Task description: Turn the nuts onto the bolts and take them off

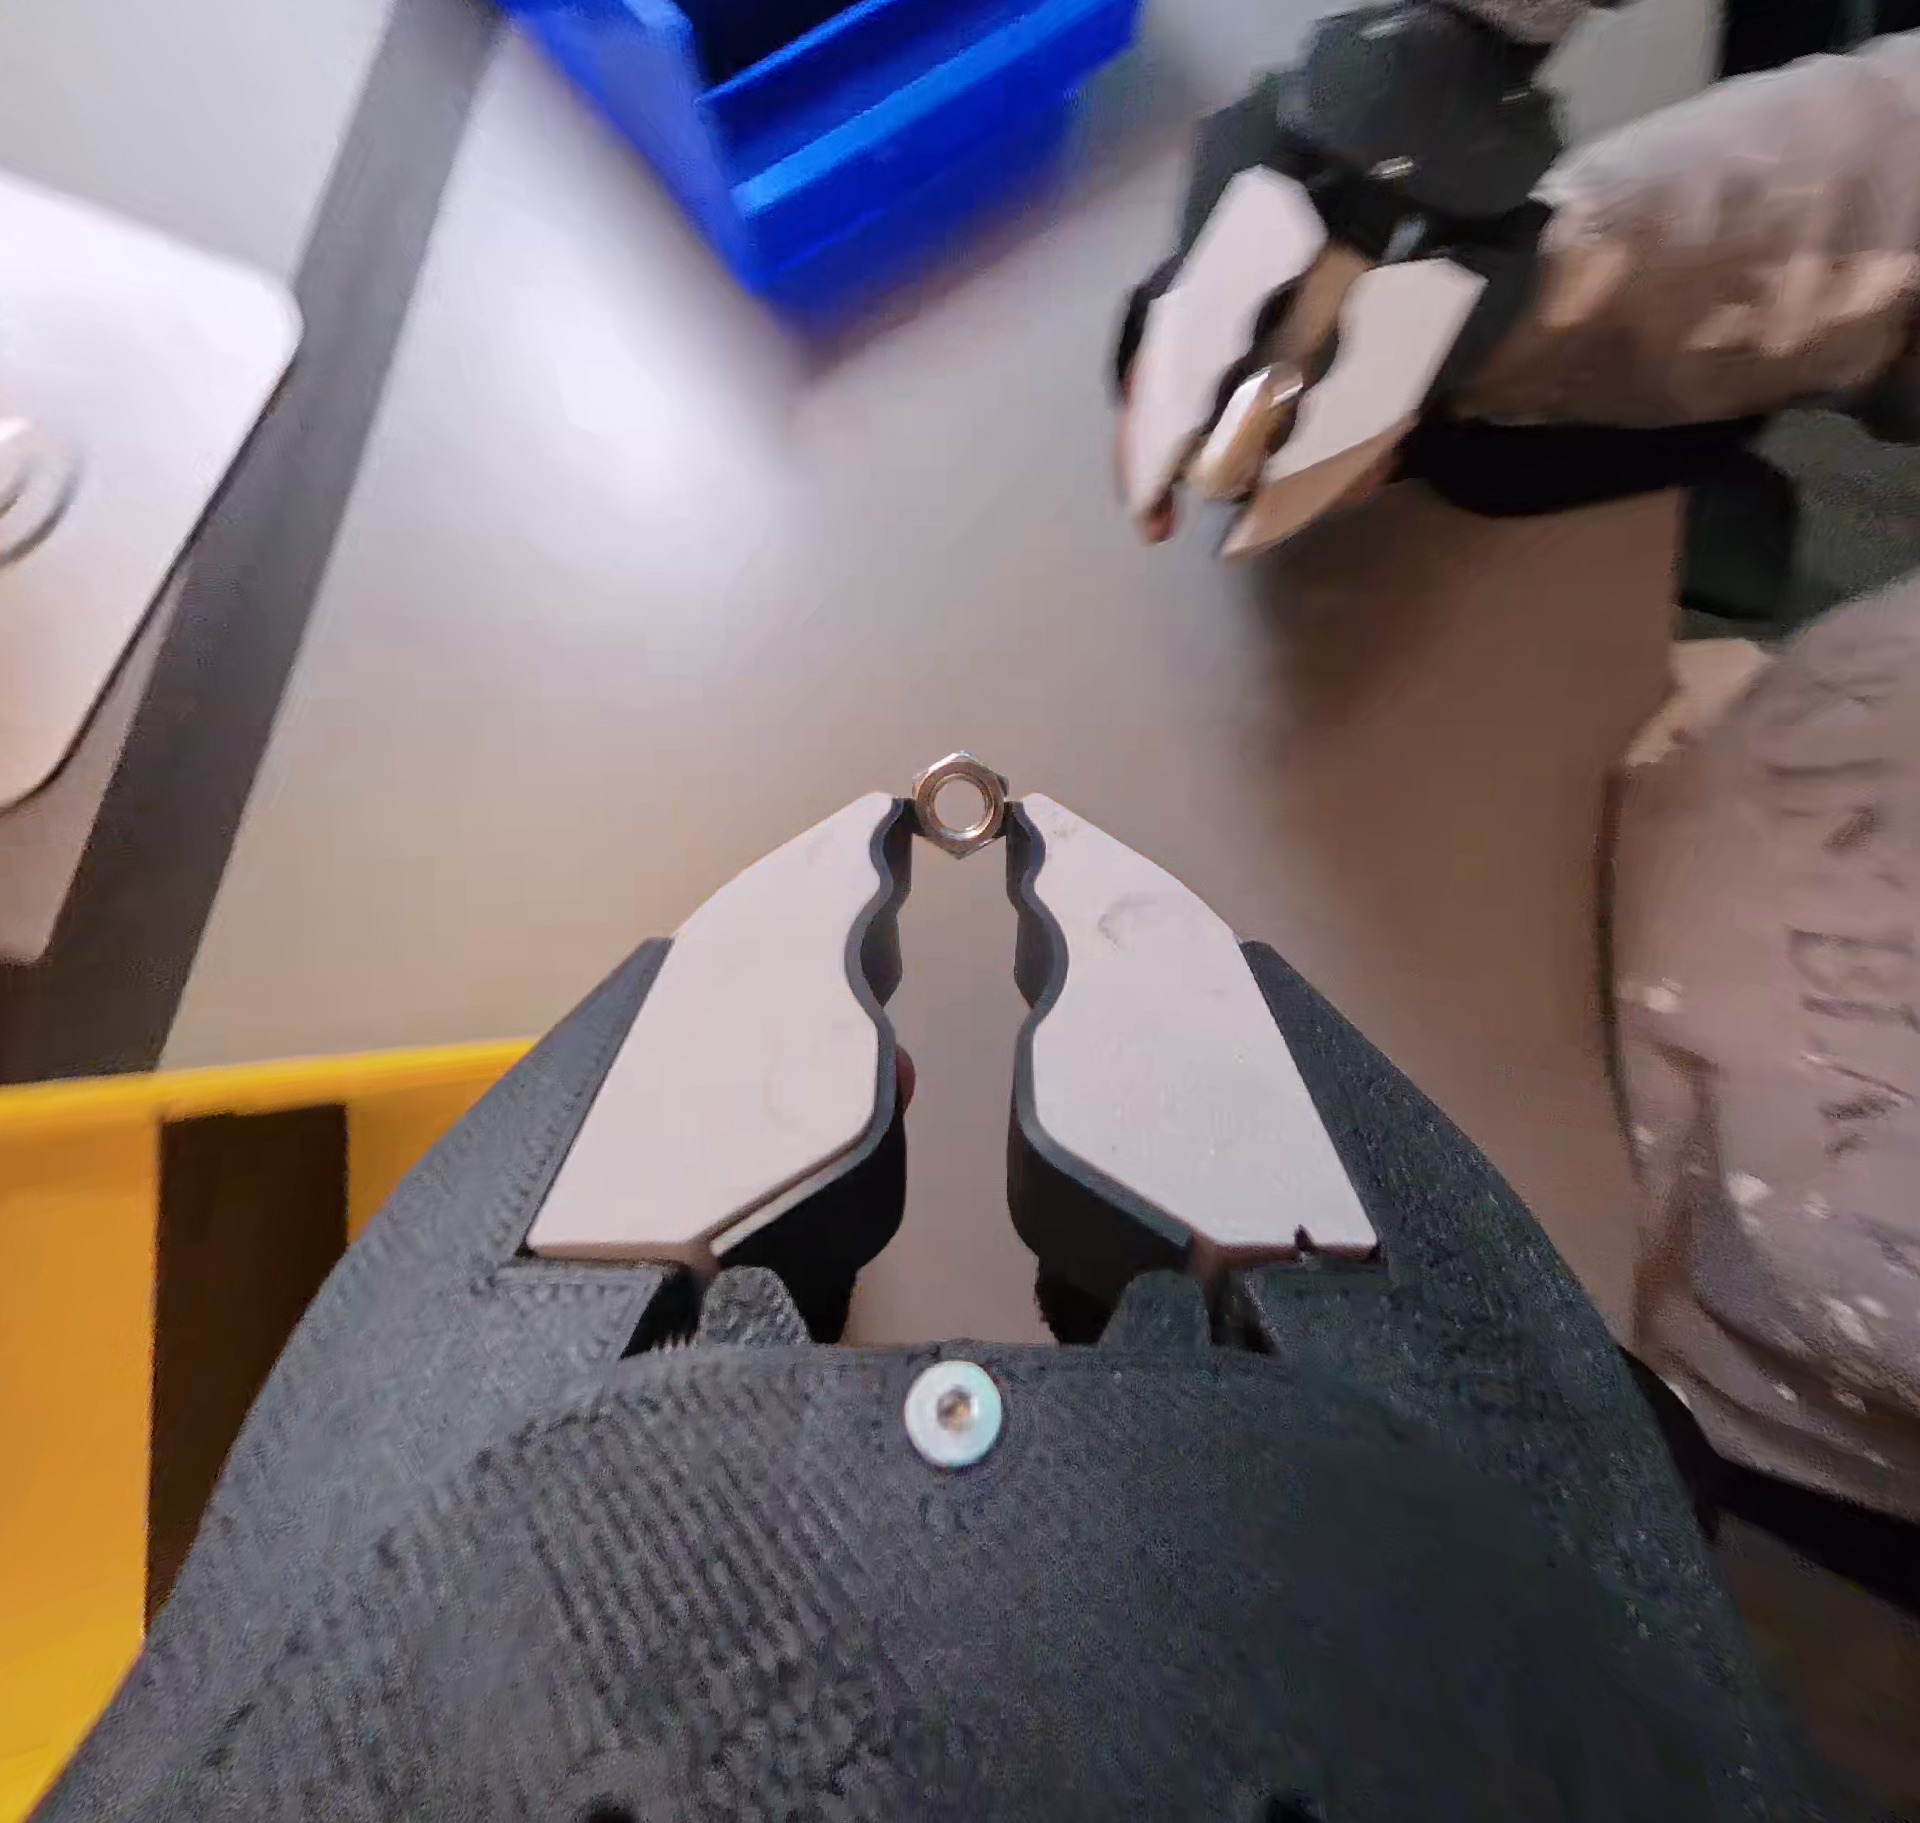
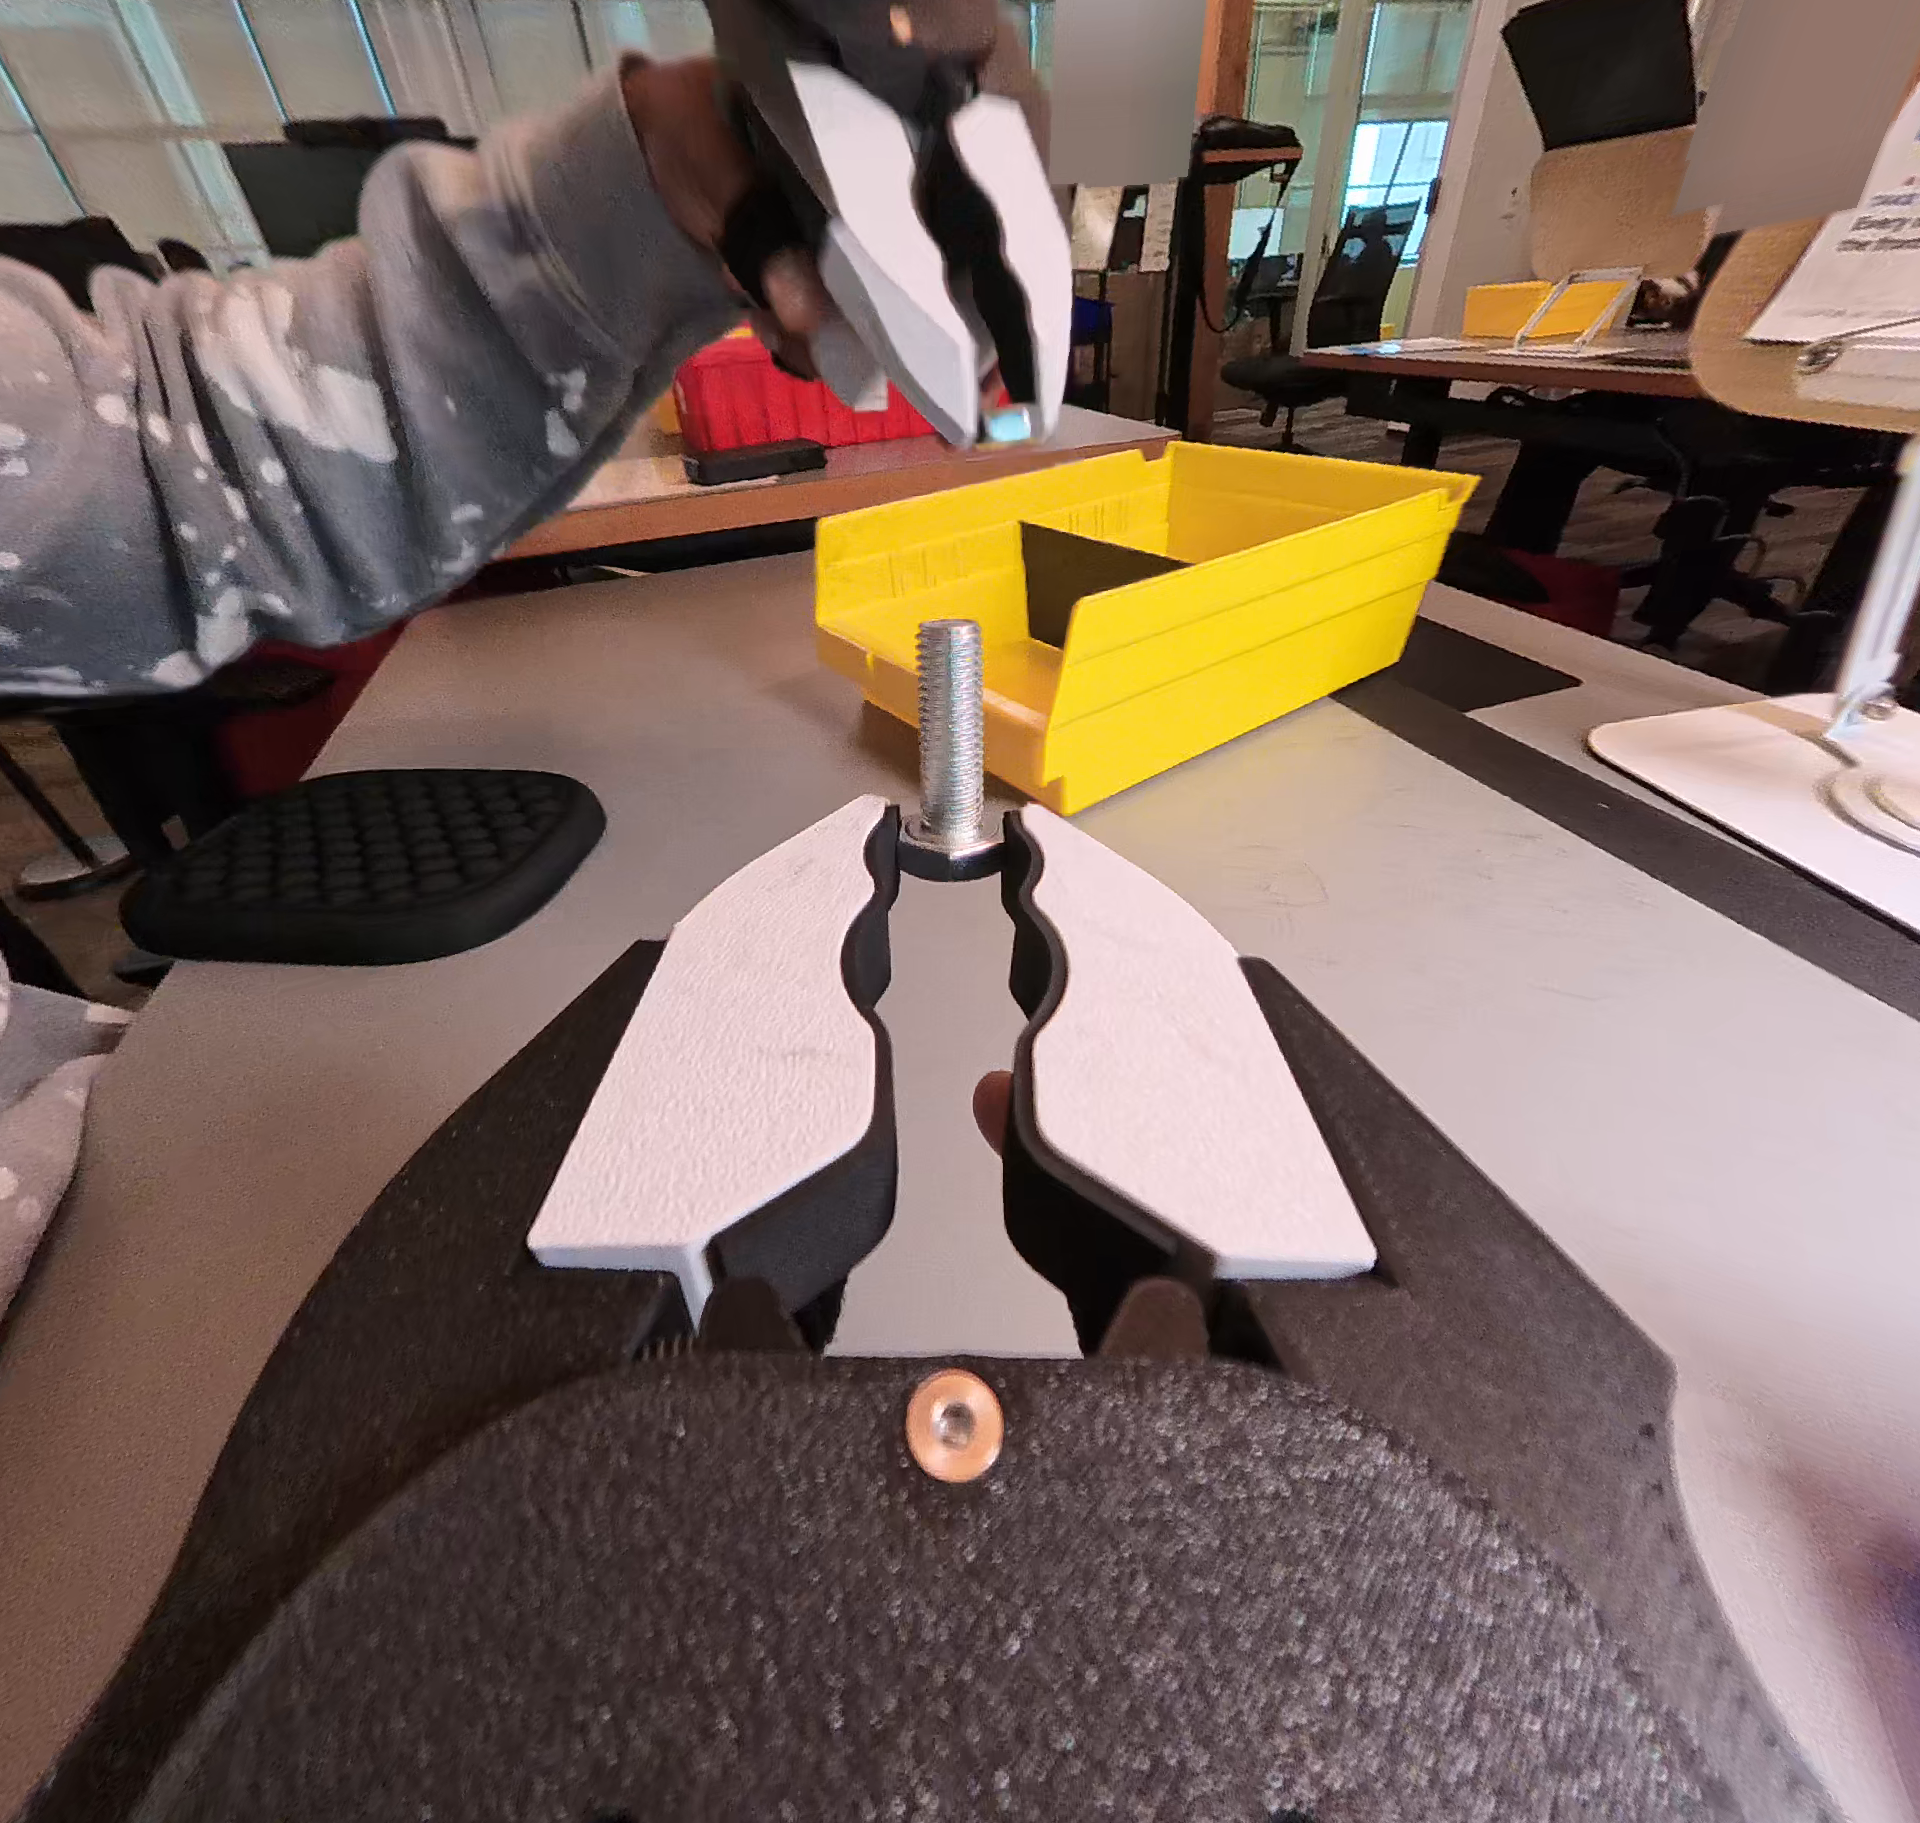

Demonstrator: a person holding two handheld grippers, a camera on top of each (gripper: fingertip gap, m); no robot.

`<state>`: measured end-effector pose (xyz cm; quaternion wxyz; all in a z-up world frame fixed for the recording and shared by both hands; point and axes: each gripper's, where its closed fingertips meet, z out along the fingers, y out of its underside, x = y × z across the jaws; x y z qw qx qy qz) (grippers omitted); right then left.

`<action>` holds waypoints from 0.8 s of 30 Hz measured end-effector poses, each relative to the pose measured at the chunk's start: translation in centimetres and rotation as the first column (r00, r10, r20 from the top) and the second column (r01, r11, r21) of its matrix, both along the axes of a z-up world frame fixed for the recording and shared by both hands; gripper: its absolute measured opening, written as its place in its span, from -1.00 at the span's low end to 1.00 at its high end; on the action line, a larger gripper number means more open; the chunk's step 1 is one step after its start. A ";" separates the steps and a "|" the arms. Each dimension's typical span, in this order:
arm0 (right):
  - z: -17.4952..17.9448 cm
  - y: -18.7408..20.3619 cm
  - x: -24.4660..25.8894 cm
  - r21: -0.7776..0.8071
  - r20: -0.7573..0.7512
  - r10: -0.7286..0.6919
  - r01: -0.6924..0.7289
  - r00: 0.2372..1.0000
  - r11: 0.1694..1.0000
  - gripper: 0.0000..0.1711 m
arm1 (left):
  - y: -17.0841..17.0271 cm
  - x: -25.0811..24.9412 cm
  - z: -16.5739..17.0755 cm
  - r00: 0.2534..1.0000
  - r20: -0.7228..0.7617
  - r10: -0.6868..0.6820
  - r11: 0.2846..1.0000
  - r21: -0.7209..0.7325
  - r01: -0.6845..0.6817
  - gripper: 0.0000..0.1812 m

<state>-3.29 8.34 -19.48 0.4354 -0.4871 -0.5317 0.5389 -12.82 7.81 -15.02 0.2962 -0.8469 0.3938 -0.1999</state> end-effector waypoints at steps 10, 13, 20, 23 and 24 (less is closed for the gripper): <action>0.3 -4.2 -1.1 0.041 -0.011 0.084 -0.083 0.996 0.996 -0.78 | -3.5 10.1 0.4 0.946 -0.062 -0.320 0.947 -0.062 0.316 -0.80; 0.3 -4.4 -1.1 0.039 -0.012 0.091 -0.090 0.996 0.995 -0.78 | -3.7 10.6 -0.1 0.938 -0.074 -0.338 0.940 -0.085 0.331 -0.80; 0.6 -4.4 -1.0 0.013 -0.044 0.098 -0.098 0.994 0.995 -0.78 | -3.5 10.5 -0.5 0.940 -0.083 -0.330 0.943 -0.079 0.324 -0.80; 0.8 -4.4 -1.0 0.001 -0.074 0.093 -0.093 0.993 0.996 -0.78 | -3.4 10.7 -0.3 0.942 -0.071 -0.327 0.944 -0.063 0.323 -0.80; 0.9 -4.4 -1.0 -0.004 -0.079 0.092 -0.093 0.993 0.996 -0.78 | -3.4 10.7 -0.3 0.942 -0.076 -0.327 0.945 -0.057 0.323 -0.80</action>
